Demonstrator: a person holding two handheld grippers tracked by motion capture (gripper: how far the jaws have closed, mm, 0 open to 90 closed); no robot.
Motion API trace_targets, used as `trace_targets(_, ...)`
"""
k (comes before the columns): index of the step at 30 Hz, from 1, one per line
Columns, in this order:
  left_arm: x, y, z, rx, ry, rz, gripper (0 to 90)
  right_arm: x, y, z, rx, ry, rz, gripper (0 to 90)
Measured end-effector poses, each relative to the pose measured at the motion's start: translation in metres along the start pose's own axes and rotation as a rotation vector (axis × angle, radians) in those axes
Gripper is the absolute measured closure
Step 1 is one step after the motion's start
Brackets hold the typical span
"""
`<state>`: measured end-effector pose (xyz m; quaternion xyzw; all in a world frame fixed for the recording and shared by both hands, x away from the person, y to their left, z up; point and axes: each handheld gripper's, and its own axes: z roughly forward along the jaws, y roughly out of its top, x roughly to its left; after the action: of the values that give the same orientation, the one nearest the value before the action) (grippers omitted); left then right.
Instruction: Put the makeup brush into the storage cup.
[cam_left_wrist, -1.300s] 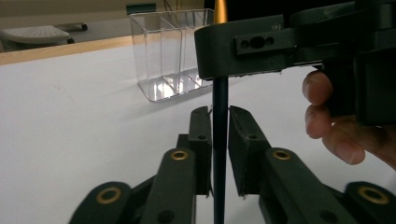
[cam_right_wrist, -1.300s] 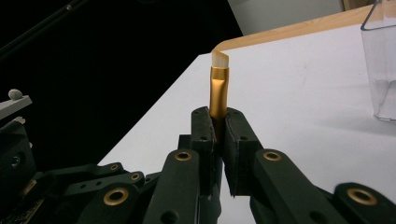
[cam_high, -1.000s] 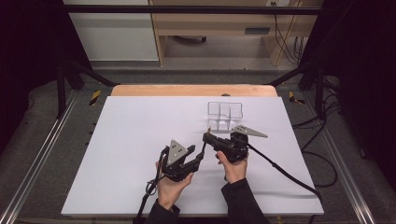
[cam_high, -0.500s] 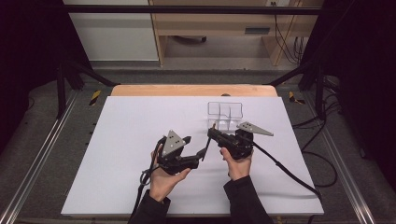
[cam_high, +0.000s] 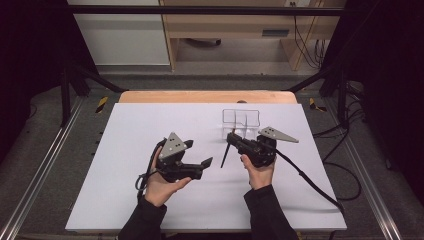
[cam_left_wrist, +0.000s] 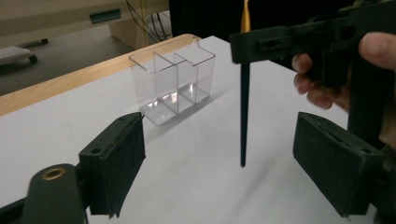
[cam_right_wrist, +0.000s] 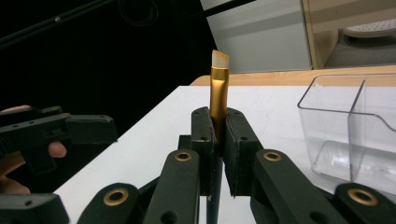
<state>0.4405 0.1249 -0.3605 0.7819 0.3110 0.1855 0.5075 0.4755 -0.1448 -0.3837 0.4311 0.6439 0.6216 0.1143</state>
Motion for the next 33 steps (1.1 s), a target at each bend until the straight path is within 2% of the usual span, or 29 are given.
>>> trace_targets(1, 0.0, 0.0, 0.0, 0.0, 0.0, 0.0, 14.8, 0.0, 0.0, 0.0, 0.0, 0.0, 0.0, 83.7)
trace_targets(3, 0.006, -0.004, -0.006, 0.02, 0.027, 0.005, 13.4, -0.002, 0.003, -0.001, 0.001, -0.006, -0.015, 83.7)
trace_targets(5, 0.008, -0.007, -0.008, 0.027, 0.03, 0.004, 12.8, -0.003, 0.004, -0.001, 0.002, -0.005, -0.019, 83.7)
trace_targets(9, 0.02, -0.022, -0.015, 0.043, 0.056, -0.026, 10.6, -0.006, 0.008, -0.004, 0.002, -0.013, -0.045, 83.6)
trace_targets(14, 0.03, -0.038, -0.023, 0.063, 0.095, -0.039, 9.5, -0.009, 0.012, -0.006, 0.008, -0.025, -0.074, 83.7)
trace_targets(17, 0.033, -0.044, -0.026, 0.059, 0.098, -0.05, 9.5, -0.011, 0.013, -0.006, 0.009, -0.03, -0.085, 83.7)
trace_targets(23, 0.044, -0.069, -0.034, 0.061, 0.109, -0.085, 9.5, -0.013, 0.018, -0.005, 0.014, -0.042, -0.122, 83.6)
trace_targets(25, 0.047, -0.074, -0.036, 0.072, 0.129, -0.089, 9.2, -0.014, 0.019, -0.004, 0.013, -0.045, -0.13, 83.6)
trace_targets(33, 0.053, -0.082, -0.041, 0.07, 0.153, -0.1, 9.2, -0.015, 0.026, 0.002, -0.002, -0.061, -0.159, 83.6)
